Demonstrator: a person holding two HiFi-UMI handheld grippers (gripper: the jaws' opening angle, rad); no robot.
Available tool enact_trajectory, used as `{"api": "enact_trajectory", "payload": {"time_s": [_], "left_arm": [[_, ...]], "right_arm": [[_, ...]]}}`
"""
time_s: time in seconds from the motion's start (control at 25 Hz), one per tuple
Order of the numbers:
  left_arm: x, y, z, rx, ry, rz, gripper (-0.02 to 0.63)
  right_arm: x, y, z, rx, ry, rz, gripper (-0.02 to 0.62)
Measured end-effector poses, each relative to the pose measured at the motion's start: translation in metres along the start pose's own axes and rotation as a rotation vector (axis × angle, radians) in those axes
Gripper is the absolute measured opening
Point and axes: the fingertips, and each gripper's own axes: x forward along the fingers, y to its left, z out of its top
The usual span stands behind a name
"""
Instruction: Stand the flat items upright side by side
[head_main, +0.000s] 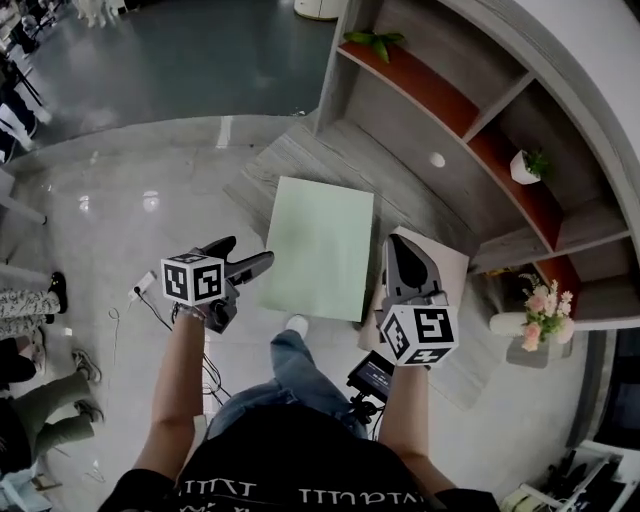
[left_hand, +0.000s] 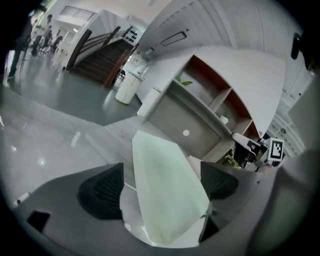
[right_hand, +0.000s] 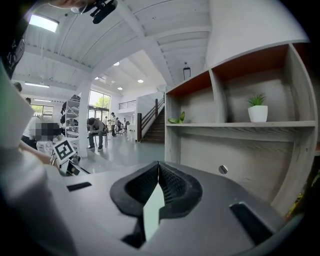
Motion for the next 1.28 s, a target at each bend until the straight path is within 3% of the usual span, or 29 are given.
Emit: {"api": "enact_trajectory", "payload": {"time_s": [0.16, 0.48, 0.68, 0.88, 1.04, 1.08, 1.28], "left_arm": [[0.032, 0.017, -0.027, -0.143, 0.115, -0.091, 0.479], [0.073, 0.039, -0.064, -0.275, 0.323, -0.214, 0.466], [0.086, 0.033, -0.074, -0.382, 0.361, -0.353, 0.445], [0.097, 0.023, -0.079, -0.512, 0.39, -0.516, 0.426], [0.097, 0.014, -0.091, -0.557, 0.455, -0.597, 0.353], [0.097, 0.013, -0.091, -0.57, 0.454, -0.61, 0.323], [0.09, 0.012, -0.091, -0.571, 0.485, -0.577, 0.307]], "right_arm": [[0.023, -0.011, -0.01, 0.018, 0.038, 0.006, 0.015], [0.051, 0.003, -0.02, -0.084, 0.114, 0.05, 0.015], [0.051, 0.016, -0.036, -0.129, 0.182, 0.047, 0.015], [0.045, 0.027, -0.042, -0.14, 0.214, -0.009, 0.015], [0.039, 0.037, -0.051, -0.121, 0.245, -0.057, 0.015], [0.037, 0.04, -0.053, -0.121, 0.251, -0.068, 0.015], [0.029, 0.049, -0.048, -0.119, 0.246, -0.128, 0.015]]}}
